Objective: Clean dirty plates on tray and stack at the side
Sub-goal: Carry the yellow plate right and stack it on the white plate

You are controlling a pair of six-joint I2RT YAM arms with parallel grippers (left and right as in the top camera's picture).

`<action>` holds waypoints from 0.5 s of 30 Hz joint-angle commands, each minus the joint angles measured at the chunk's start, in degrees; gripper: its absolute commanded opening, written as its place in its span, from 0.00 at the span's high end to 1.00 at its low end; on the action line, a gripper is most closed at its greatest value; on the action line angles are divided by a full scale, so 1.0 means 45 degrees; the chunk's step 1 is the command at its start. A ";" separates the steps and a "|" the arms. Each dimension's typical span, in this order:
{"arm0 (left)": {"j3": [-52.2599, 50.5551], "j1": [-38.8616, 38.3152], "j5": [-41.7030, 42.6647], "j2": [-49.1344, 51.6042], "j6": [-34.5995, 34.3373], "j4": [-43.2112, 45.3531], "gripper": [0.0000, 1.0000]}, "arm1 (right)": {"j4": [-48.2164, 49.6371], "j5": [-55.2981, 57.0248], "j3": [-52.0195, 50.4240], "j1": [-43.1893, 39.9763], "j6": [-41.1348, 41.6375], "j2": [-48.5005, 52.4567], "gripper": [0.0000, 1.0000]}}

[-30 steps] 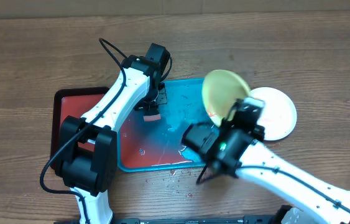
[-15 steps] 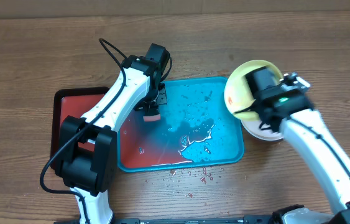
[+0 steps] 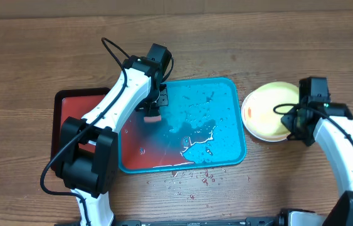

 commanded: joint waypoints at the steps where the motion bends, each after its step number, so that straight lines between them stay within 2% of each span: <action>1: 0.0714 0.0126 0.0102 -0.0141 0.0991 -0.0777 0.96 | 0.0588 -0.0335 -0.0457 -0.0029 -0.0223 -0.0272 0.89; 4: 0.1326 0.0330 0.0092 -0.0486 0.1098 -0.1821 0.96 | 0.0865 -0.1015 -0.0491 -0.0029 -0.0782 -0.0272 0.70; 6: 0.1579 0.0505 0.0092 -0.0913 0.1180 -0.2365 0.96 | 0.0952 -0.1889 -0.0486 -0.0029 -0.1962 -0.0272 0.43; 7: 0.1617 0.0612 0.0097 -0.1234 0.1180 -0.2555 0.96 | 0.0923 -0.2244 -0.0471 -0.0029 -0.2414 -0.0272 0.25; 8: 0.1617 0.0685 0.0092 -0.1545 0.1180 -0.2696 0.96 | 0.0816 -0.2463 -0.0432 -0.0029 -0.2628 -0.0272 0.18; 11: 0.1613 0.0928 -0.0097 -0.2657 0.1180 -0.3089 0.96 | -0.0029 -0.2691 0.0063 -0.0029 -0.2705 -0.0277 0.11; 15: 0.1574 0.1214 -0.1132 -0.4279 0.1175 -0.3565 0.96 | -0.1593 -0.3818 0.1535 -0.0024 -0.2710 -0.0311 0.10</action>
